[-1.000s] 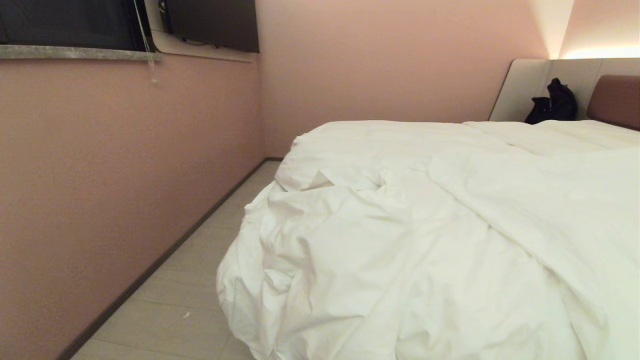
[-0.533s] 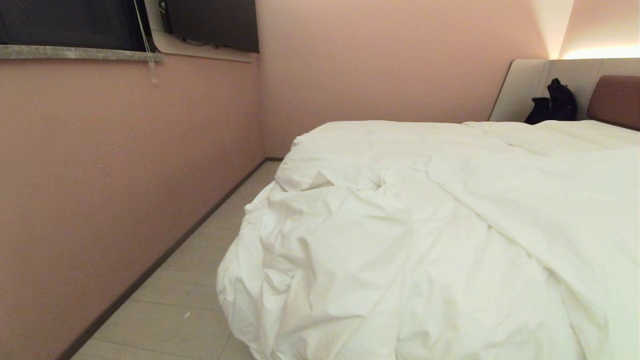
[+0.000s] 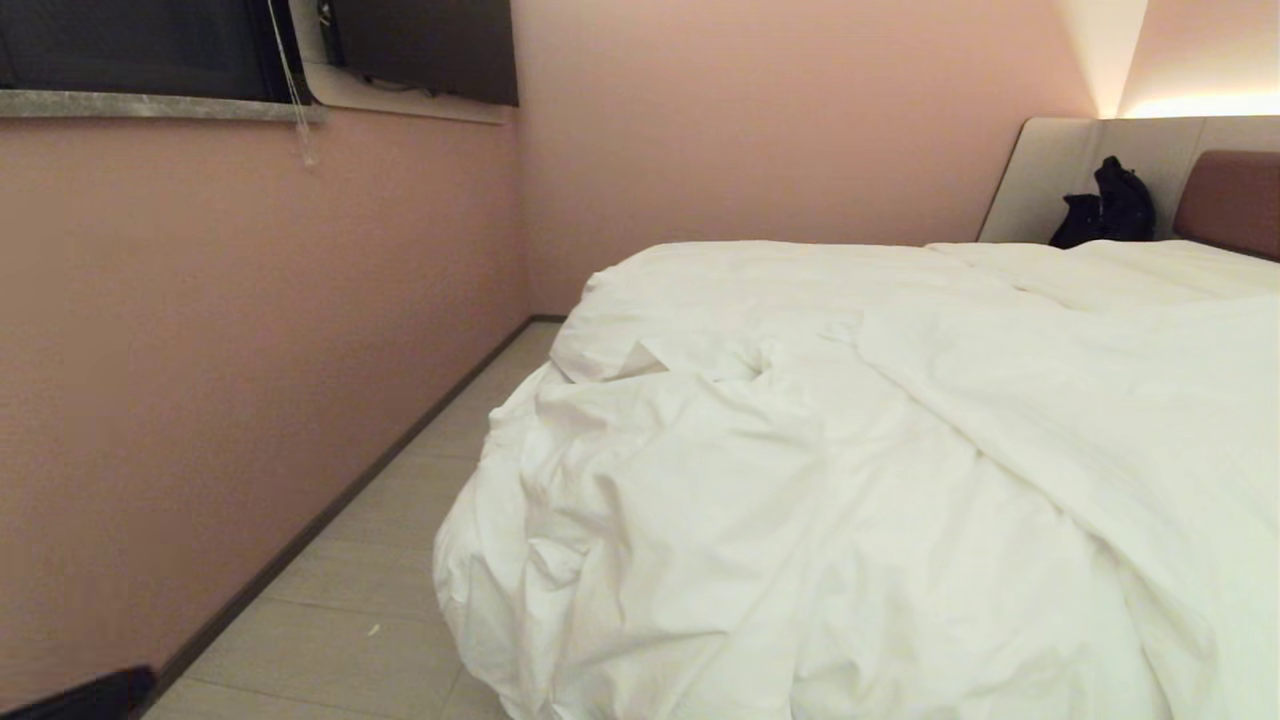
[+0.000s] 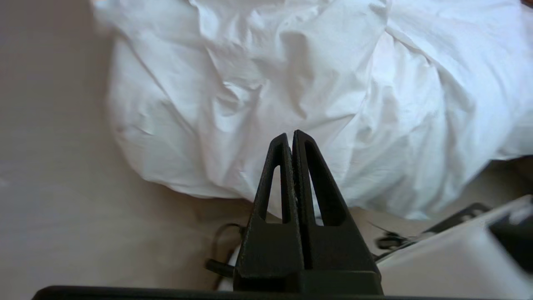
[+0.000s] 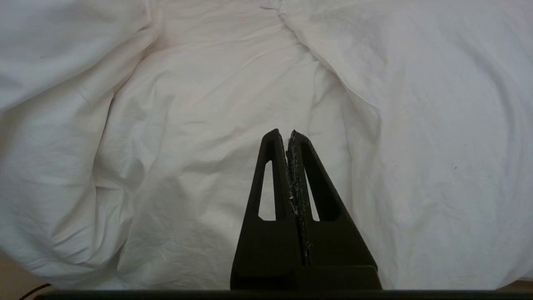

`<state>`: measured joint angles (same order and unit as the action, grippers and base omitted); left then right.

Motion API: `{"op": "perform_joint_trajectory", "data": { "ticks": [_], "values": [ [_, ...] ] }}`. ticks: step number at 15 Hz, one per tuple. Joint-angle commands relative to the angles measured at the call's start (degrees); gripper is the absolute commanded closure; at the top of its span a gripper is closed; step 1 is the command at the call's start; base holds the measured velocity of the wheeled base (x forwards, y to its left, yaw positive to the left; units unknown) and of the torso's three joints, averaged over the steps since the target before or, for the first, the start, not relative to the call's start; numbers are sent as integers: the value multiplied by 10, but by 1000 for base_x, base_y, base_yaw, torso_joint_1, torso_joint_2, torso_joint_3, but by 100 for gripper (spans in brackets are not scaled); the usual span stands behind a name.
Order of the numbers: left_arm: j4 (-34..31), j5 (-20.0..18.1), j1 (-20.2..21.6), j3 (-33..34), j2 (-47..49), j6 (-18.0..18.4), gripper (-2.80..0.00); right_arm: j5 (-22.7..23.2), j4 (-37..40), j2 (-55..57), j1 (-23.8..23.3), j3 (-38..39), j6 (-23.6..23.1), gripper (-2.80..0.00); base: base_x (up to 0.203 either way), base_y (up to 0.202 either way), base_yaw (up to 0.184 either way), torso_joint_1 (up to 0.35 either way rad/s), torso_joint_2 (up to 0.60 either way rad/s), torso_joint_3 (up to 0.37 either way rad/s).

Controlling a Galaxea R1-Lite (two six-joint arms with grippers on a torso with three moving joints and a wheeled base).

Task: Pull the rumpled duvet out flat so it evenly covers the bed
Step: Hold the folded corner of the quilt

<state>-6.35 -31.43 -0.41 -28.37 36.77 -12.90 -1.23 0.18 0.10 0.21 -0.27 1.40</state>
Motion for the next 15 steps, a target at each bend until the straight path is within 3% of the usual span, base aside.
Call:
{"op": "perform_joint_trajectory", "data": {
  "ticks": [1, 5, 7, 10, 14, 15],
  "values": [
    [32, -8, -5, -27, 171, -7, 0, 0, 0, 0, 0, 0, 0, 0, 0, 0, 0, 0, 0, 0],
    [163, -23, -58, -134, 475, -37, 0, 0, 0, 0, 1, 0, 0, 0, 0, 0, 0, 0, 0, 0],
    [212, -30, -105, -198, 566, -44, 0, 0, 0, 0, 1, 0, 0, 0, 0, 0, 0, 0, 0, 0],
    [237, -34, -154, -237, 642, 8, 0, 0, 0, 0, 0, 0, 0, 0, 0, 0, 0, 0, 0, 0],
    [237, -33, -168, -250, 686, 67, 0, 0, 0, 0, 1, 0, 0, 0, 0, 0, 0, 0, 0, 0],
    [233, -34, -171, -255, 692, 99, 0, 0, 0, 0, 0, 0, 0, 0, 0, 0, 0, 0, 0, 0]
  ]
}}
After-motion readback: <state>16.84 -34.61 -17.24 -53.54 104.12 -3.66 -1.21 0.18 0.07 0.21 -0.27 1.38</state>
